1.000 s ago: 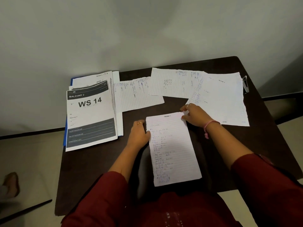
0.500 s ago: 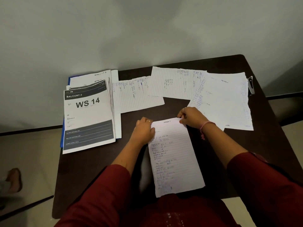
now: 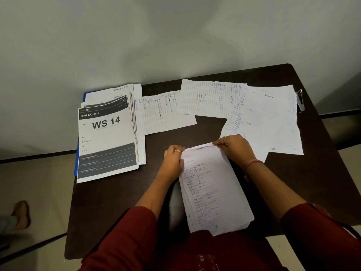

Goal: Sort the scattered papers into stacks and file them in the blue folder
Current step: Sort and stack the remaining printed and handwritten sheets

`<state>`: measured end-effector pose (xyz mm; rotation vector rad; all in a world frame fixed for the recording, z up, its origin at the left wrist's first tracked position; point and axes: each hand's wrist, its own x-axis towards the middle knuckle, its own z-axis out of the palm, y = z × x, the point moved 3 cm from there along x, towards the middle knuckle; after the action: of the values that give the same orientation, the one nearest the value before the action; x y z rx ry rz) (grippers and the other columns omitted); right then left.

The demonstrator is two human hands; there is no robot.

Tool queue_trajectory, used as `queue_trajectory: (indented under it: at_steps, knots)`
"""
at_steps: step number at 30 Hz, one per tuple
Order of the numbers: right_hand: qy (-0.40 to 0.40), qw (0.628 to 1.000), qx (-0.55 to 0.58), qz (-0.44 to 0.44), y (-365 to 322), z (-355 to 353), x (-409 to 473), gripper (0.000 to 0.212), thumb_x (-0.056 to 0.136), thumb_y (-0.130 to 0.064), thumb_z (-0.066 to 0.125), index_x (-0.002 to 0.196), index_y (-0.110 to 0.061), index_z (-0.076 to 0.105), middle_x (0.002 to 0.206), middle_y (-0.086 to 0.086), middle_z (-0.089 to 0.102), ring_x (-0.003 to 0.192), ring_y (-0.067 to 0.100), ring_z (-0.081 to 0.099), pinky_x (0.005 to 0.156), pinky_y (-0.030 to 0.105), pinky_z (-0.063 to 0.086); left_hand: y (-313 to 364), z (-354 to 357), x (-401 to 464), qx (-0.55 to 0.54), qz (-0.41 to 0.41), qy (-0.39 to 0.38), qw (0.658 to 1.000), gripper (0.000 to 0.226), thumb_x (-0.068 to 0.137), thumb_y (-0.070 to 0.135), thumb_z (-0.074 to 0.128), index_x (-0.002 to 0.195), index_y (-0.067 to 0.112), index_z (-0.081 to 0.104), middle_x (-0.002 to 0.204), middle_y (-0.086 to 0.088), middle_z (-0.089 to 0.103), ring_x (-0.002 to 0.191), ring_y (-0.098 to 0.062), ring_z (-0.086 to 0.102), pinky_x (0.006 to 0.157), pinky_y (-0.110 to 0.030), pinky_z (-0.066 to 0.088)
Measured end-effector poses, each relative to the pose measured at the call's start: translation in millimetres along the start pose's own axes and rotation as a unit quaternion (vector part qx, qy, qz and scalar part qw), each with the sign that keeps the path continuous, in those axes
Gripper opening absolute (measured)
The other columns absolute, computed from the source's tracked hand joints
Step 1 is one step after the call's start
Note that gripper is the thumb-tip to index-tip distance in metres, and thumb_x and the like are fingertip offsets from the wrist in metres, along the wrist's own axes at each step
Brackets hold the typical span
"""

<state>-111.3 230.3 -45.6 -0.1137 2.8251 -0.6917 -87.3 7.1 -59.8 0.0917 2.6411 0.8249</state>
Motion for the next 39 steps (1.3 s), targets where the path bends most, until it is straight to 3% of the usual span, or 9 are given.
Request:
queue_trajectory:
  at_steps: [5, 8, 11, 16, 21, 29, 32, 35, 39]
  knots:
    - [-0.044, 0.997, 0.035, -0.045, -1, -2, -11, 0.014, 0.087, -0.03, 0.066, 0.095, -0.023, 0.075, 0.131, 0.003, 0.058, 0.115, 0.017, 0.054, 0.096, 0.032, 0.045, 1, 5, -10, 0.041, 0.053, 0.046, 0.997, 0.037, 0.094, 0.019, 0.054, 0.131, 0.022, 0.056, 0.142, 0.004, 0.043, 0.134, -0.018, 0.028, 0.111, -0.036, 0.024]
    - [-0.128, 0.984, 0.116, -0.04, 0, -14, -16, 0.02, 0.08, -0.04, 0.072, 0.085, -0.021, 0.076, 0.113, -0.006, 0.064, 0.102, 0.004, 0.056, 0.091, 0.021, 0.043, 6, 4, -18, 0.068, 0.087, 0.071, 0.991, 0.028, 0.098, 0.025, 0.049, 0.121, 0.024, 0.064, 0.124, 0.006, 0.059, 0.125, -0.017, 0.04, 0.111, -0.039, 0.024]
    - [-0.068, 0.979, 0.191, 0.012, 9, -26, -5, 0.012, 0.082, -0.031, 0.071, 0.08, -0.02, 0.074, 0.096, -0.009, 0.069, 0.091, 0.003, 0.062, 0.084, 0.018, 0.045, 10, 6, -24, 0.078, 0.104, 0.069, 0.989, 0.028, 0.099, 0.024, 0.046, 0.119, 0.023, 0.066, 0.117, 0.002, 0.063, 0.122, -0.017, 0.046, 0.114, -0.042, 0.017]
    - [-0.125, 0.992, 0.03, 0.003, 3, -9, 26, 0.026, 0.083, -0.023, 0.072, 0.108, -0.019, 0.069, 0.11, -0.003, 0.065, 0.094, 0.012, 0.057, 0.086, 0.026, 0.046, 13, 9, -30, 0.089, 0.126, 0.064, 0.986, 0.026, 0.1, 0.02, 0.047, 0.117, 0.021, 0.066, 0.125, 0.001, 0.062, 0.133, -0.017, 0.04, 0.117, -0.039, 0.004]
    - [-0.13, 0.991, -0.018, 0.014, -7, -5, 34, 0.013, 0.081, -0.019, 0.072, 0.093, -0.024, 0.067, 0.086, -0.008, 0.066, 0.084, 0.013, 0.061, 0.086, 0.031, 0.048, 8, 13, -34, 0.087, 0.169, 0.082, 0.978, 0.016, 0.089, 0.014, 0.063, 0.102, 0.018, 0.072, 0.115, -0.003, 0.066, 0.119, -0.027, 0.056, 0.109, -0.048, 0.014]
    - [-0.046, 0.992, -0.075, -0.086, -1, -4, 10, 0.018, 0.091, -0.026, 0.061, 0.103, -0.027, 0.074, 0.114, -0.004, 0.069, 0.107, 0.016, 0.06, 0.093, 0.037, 0.046, 1, 15, -37, 0.066, 0.179, 0.079, 0.978, 0.033, 0.09, 0.036, 0.042, 0.095, 0.021, 0.072, 0.135, -0.008, 0.054, 0.127, -0.028, 0.049, 0.107, -0.052, 0.019]
    - [-0.12, 0.987, 0.014, -0.11, -2, -11, -3, 0.008, 0.084, -0.028, 0.07, 0.089, -0.029, 0.076, 0.128, -0.005, 0.059, 0.115, 0.013, 0.052, 0.094, 0.032, 0.045, 2, 13, -35, 0.083, 0.178, 0.072, 0.978, 0.036, 0.09, 0.036, 0.041, 0.096, 0.021, 0.073, 0.139, -0.009, 0.051, 0.13, -0.028, 0.046, 0.108, -0.051, 0.016]
    - [-0.257, 0.951, 0.163, -0.051, -6, -18, -15, 0.007, 0.081, -0.031, 0.073, 0.081, -0.025, 0.077, 0.111, -0.015, 0.066, 0.103, 0.004, 0.06, 0.091, 0.023, 0.046, 1, 9, -32, 0.092, 0.166, 0.046, 0.981, 0.043, 0.091, 0.039, 0.036, 0.106, 0.021, 0.072, 0.132, -0.003, 0.057, 0.126, -0.022, 0.05, 0.111, -0.046, 0.007]
    - [-0.132, 0.978, 0.159, -0.012, -1, -16, 1, 0.011, 0.086, -0.026, 0.069, 0.093, -0.021, 0.074, 0.102, -0.006, 0.071, 0.094, 0.014, 0.064, 0.085, 0.027, 0.051, 2, 7, -32, 0.087, 0.171, 0.025, 0.981, 0.034, 0.091, 0.026, 0.046, 0.112, 0.016, 0.071, 0.115, -0.002, 0.067, 0.111, -0.021, 0.061, 0.108, -0.039, 0.014]
